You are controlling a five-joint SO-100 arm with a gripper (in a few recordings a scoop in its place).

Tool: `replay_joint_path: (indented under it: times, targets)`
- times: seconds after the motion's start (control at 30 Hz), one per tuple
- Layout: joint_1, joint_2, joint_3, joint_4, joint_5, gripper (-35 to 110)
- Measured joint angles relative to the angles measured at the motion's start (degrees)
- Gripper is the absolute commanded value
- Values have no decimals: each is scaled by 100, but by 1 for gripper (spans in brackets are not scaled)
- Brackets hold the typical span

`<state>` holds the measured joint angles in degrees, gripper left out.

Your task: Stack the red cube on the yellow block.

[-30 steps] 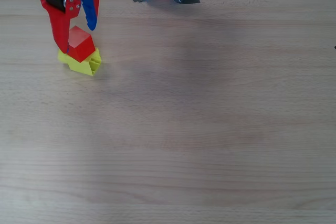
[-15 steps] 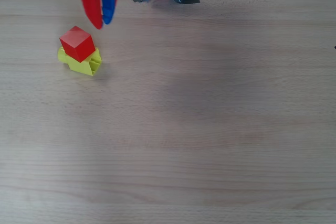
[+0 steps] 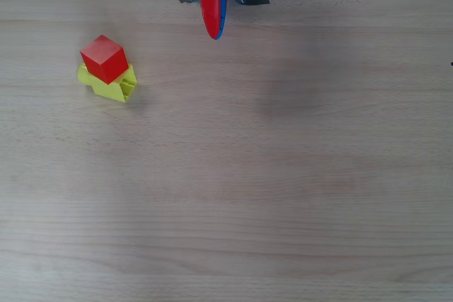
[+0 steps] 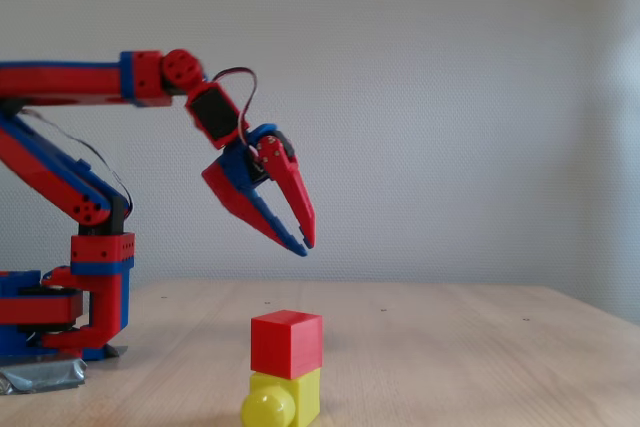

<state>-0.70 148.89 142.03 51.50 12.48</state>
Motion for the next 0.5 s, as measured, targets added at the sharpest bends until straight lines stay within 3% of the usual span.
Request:
replay_joint_path:
  times: [0.27,0.5]
  targets:
    - [26,2479,1890,-316,-149,0]
    - [26,3428,2628,-299,-378,0]
